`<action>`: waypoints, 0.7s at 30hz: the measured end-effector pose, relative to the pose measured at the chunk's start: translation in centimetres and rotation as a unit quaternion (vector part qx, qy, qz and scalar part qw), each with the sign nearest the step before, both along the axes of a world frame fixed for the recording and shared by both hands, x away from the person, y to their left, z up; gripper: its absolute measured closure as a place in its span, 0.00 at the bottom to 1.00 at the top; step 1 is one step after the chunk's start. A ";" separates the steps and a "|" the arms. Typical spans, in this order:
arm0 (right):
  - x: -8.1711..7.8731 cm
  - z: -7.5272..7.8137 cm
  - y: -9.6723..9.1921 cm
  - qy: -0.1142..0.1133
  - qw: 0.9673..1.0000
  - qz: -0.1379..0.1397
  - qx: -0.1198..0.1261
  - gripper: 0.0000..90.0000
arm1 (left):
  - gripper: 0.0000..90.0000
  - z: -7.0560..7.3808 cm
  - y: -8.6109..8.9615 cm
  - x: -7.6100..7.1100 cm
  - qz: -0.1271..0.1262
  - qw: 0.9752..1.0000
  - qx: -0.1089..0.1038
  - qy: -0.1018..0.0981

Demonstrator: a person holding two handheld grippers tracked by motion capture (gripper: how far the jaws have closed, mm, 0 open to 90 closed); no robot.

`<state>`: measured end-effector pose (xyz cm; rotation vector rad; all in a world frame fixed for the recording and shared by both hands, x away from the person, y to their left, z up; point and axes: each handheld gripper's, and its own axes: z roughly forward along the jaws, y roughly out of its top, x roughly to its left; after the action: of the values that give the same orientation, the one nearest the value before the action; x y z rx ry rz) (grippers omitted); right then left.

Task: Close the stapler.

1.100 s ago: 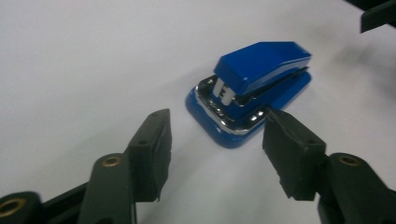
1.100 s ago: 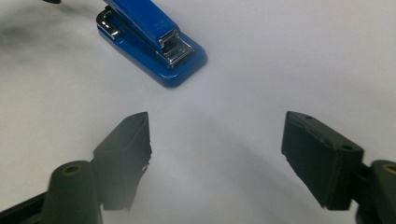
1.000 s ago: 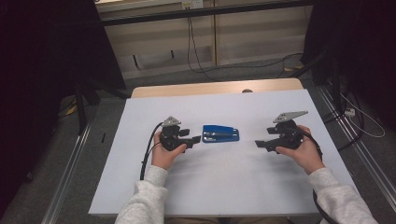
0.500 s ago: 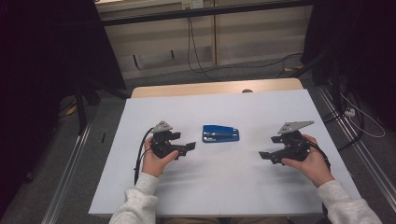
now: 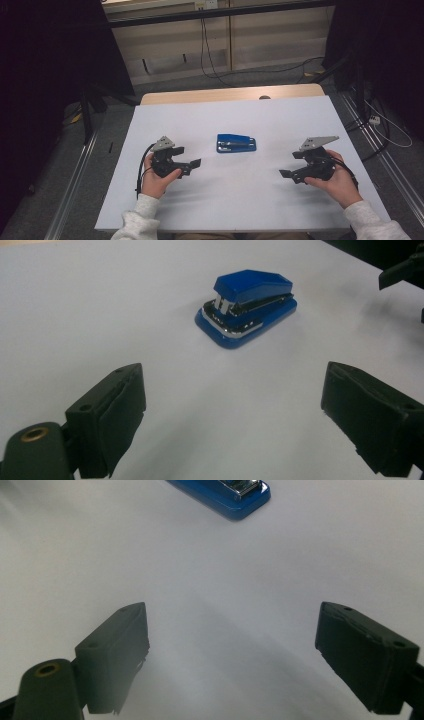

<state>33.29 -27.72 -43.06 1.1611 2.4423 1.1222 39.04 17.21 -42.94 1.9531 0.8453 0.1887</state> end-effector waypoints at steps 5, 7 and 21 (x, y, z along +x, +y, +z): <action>-0.6 0.0 -0.1 -0.002 1.000 -0.003 0.002 0.14 | 0.11 0.0 0.9 -0.6 0.003 1.000 -0.001 -0.002; -0.9 -0.2 0.0 0.002 1.000 -0.002 -0.001 0.14 | 0.11 0.0 1.3 -0.8 0.004 1.000 -0.002 -0.003; -2.4 -0.2 -0.1 0.002 1.000 0.006 -0.004 0.13 | 0.10 -0.1 4.3 -2.4 0.025 1.000 0.003 -0.004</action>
<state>30.85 -27.80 -43.24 1.1487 2.4571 1.1131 36.63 21.46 -43.00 1.9362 0.8902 0.2285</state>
